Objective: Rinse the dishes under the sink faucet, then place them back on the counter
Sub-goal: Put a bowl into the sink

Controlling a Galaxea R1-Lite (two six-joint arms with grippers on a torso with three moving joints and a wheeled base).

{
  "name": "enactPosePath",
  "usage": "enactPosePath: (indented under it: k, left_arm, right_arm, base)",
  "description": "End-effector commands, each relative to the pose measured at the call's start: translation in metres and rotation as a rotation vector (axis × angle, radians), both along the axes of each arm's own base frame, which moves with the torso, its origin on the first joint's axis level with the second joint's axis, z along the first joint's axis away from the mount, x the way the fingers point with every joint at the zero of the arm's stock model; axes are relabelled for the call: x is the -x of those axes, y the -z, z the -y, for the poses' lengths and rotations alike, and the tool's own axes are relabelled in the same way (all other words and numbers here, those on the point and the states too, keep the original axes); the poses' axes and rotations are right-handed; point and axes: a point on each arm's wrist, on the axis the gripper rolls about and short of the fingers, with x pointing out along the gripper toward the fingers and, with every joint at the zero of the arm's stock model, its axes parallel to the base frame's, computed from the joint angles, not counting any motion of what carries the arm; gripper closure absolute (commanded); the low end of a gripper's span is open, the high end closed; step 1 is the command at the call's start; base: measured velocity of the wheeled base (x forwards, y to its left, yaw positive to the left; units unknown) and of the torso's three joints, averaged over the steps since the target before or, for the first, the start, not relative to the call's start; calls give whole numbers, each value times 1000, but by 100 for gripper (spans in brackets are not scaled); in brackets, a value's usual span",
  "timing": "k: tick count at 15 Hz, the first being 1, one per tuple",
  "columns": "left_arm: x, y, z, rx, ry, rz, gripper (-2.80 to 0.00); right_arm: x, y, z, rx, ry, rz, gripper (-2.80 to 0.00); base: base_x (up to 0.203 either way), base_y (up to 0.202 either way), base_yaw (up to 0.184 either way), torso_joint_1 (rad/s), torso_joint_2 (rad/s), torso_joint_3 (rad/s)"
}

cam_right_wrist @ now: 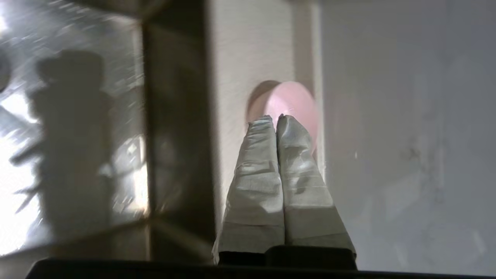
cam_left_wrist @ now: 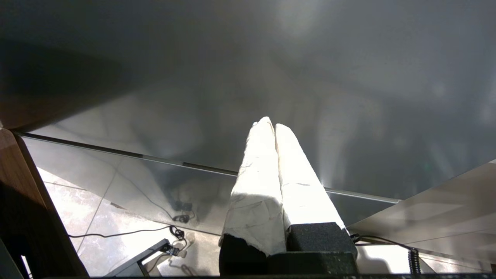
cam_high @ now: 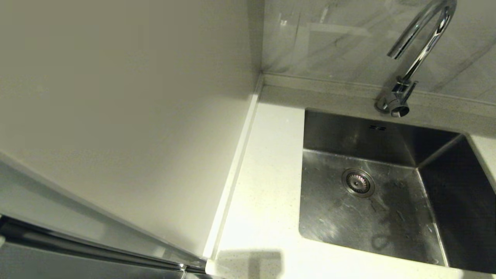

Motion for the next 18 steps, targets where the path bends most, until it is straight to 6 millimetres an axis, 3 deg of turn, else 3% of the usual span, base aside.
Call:
enactPosePath:
  k: [1, 5, 7, 9, 12, 13, 15, 18]
  left_arm:
    - [0, 1, 0, 0, 0, -1, 0]
    - [0, 1, 0, 0, 0, -1, 0]
    - [0, 1, 0, 0, 0, -1, 0]
    - [0, 1, 0, 0, 0, -2, 0]
    - [0, 1, 0, 0, 0, -2, 0]
    - [0, 1, 0, 0, 0, -2, 0]
    - [0, 1, 0, 0, 0, -2, 0]
    - [0, 1, 0, 0, 0, -1, 0]
  right_arm:
    - [-18, 19, 40, -94, 1, -22, 0]
    - [-38, 27, 88, -384, -221, 110, 0]
    - [-31, 30, 102, -477, -244, 90, 0]
    - [-6, 29, 97, -508, -221, -13, 0]
    - [49, -2, 60, -461, -245, -157, 0]
    - [56, -14, 56, -446, -241, -164, 0]
    - [62, -30, 48, -463, -243, -194, 0]
    - [42, -34, 63, -453, -275, -242, 0]
  base:
    - [0, 0, 0, 0, 0, 0]
    - [0, 0, 0, 0, 0, 0]
    - [0, 0, 0, 0, 0, 0]
    - [0, 0, 0, 0, 0, 0]
    - [0, 0, 0, 0, 0, 0]
    - [0, 0, 0, 0, 0, 0]
    - [0, 0, 0, 0, 0, 0]
    - [0, 0, 0, 0, 0, 0]
